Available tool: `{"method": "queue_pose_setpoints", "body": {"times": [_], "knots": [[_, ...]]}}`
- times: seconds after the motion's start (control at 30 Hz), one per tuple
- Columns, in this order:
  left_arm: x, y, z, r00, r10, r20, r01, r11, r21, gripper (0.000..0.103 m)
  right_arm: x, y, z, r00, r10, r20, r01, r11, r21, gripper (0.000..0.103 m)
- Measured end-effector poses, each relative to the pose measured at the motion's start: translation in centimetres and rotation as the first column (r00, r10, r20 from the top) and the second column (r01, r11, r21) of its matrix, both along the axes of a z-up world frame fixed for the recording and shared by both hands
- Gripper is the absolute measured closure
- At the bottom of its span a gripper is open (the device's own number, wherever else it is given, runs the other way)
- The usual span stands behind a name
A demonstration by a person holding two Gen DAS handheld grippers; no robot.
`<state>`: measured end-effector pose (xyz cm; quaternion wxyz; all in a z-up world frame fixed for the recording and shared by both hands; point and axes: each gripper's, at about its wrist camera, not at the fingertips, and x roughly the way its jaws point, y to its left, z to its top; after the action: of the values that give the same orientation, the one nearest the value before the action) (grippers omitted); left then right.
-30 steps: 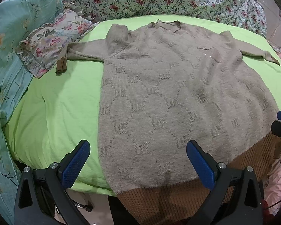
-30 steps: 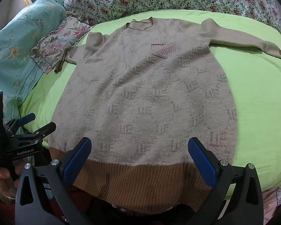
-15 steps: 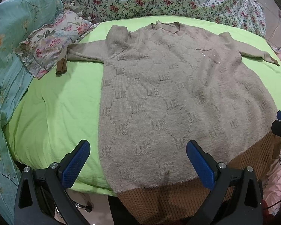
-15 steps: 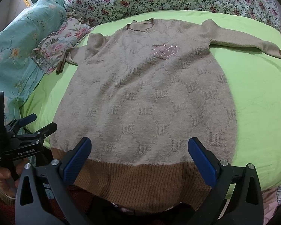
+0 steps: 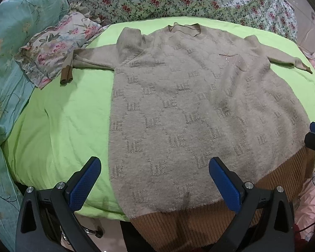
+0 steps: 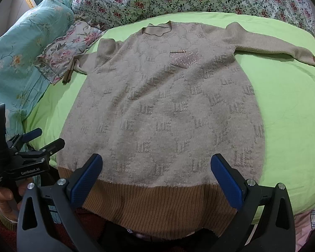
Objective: Fold small clothes
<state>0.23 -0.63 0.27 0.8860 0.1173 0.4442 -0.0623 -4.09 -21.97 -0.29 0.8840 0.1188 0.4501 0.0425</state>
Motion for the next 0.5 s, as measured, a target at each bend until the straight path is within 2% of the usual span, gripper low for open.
{"method": "queue_pose_setpoints", "body": {"times": [0.33,0.5], "knots": [[2.4,0.9,-0.5,0.998,0.004,-0.056,-0.008,0.998,-0.059,0.000,1.2,-0.5,0.4,1.000,-0.001,-0.002,0.001,1.000,-0.017,0.000],[3.9,1.3,-0.9,0.997,0.024,-0.068,-0.025,0.999,-0.024,0.000,2.5,-1.4,0.6,1.000,-0.012,-0.004,0.012,1.000,-0.011,0.000]]}}
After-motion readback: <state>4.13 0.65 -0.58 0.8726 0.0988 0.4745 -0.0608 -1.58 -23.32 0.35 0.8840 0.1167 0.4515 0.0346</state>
